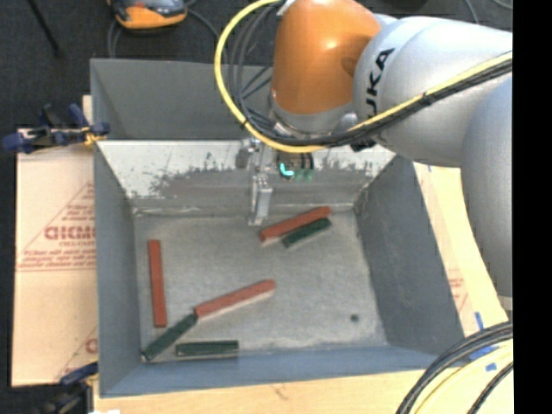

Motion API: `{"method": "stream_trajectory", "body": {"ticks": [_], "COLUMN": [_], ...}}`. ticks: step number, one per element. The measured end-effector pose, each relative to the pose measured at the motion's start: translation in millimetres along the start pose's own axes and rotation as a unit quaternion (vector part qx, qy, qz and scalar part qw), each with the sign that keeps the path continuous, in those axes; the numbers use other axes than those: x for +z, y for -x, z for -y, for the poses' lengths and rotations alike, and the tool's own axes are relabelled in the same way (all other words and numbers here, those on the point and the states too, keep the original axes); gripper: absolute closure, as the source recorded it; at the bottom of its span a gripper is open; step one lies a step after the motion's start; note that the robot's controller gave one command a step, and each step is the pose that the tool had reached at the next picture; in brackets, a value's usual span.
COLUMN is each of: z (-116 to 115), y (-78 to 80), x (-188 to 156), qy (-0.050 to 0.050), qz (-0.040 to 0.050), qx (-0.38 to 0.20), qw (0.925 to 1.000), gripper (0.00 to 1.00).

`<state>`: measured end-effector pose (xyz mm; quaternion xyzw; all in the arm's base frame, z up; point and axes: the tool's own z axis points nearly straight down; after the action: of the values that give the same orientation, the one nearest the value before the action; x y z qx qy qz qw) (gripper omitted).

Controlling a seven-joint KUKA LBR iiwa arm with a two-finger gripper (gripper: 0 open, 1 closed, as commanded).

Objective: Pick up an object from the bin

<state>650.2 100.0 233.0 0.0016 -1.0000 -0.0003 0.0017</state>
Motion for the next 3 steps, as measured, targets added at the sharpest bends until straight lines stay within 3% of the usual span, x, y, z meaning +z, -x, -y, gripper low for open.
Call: {"method": "stream_trajectory", "body": {"ticks": [1,2,3], "z": [0,2,18], "y": [1.5,-22.0,-34.3], "x": [-5,46,105], "qy": [0.001,0.001,0.000], "qz": [0.0044,0.0065,0.0051], "qx": [0.001,-0.003,-0.063], "qw": [1.0000,1.0000,0.9980], "gripper": [0.00,0.00,0.00]}}
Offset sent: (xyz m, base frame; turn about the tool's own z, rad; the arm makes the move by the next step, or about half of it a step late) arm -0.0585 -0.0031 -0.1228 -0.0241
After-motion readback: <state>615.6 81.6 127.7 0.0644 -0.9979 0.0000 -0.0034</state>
